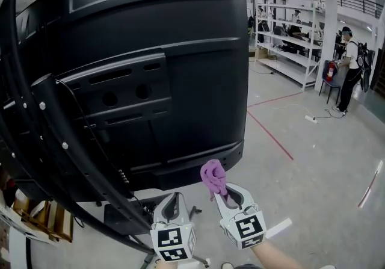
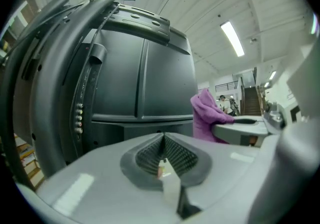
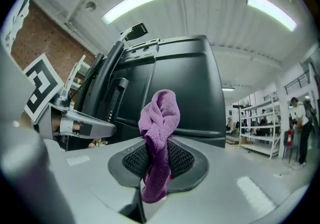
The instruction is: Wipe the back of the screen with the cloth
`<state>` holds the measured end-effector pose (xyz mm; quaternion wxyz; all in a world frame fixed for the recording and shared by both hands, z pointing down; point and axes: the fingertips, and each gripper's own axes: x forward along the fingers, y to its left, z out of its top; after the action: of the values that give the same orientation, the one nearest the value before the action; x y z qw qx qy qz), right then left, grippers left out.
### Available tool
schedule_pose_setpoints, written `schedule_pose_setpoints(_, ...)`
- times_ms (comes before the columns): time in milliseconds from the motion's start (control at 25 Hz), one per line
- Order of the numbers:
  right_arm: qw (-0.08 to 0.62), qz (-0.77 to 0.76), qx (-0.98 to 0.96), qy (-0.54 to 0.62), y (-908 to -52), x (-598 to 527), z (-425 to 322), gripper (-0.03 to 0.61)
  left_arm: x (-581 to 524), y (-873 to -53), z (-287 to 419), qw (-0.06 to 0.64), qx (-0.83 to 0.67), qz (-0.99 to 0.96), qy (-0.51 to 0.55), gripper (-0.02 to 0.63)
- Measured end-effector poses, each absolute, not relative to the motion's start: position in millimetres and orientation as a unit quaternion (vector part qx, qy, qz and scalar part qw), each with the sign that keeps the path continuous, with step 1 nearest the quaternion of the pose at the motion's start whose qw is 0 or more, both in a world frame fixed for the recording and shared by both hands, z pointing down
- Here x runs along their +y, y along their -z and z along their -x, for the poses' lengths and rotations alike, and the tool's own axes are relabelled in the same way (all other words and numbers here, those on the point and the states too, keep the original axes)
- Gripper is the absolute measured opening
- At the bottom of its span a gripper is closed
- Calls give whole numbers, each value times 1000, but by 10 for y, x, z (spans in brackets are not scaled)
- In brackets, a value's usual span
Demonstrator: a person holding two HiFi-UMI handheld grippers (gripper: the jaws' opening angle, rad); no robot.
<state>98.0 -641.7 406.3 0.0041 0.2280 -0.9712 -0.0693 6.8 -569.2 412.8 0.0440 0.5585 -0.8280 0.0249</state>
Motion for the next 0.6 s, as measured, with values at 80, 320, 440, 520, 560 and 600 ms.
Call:
schedule_pose_setpoints(80,2,-239,-970,39,-4206,-6398,-1086,66,-5646,-4234,-118,46,-825,-563,-29,8)
schedule_pose_setpoints(320,13,-251,-968,15,-4349,-6385,-1235,63,-5586,-4397,-128,63,-826,-559,-31,8)
schedule_pose_setpoints(440,11,-250,-968,14,-4315,-6365,-1277,63,-5566,-4392,-117,62,-828,-557,-26,8)
schedule_pose_setpoints(520,7,-249,-968,13,-4277,-6354,-1295,63,-5564,-4379,-111,62,-829,-556,-24,8)
schedule_pose_setpoints(560,6,-248,-969,13,-4260,-6348,-1303,63,-5564,-4374,-112,63,-829,-555,-23,8)
schedule_pose_setpoints(600,5,-248,-969,14,-4245,-6342,-1310,63,-5563,-4369,-116,64,-829,-555,-22,8)
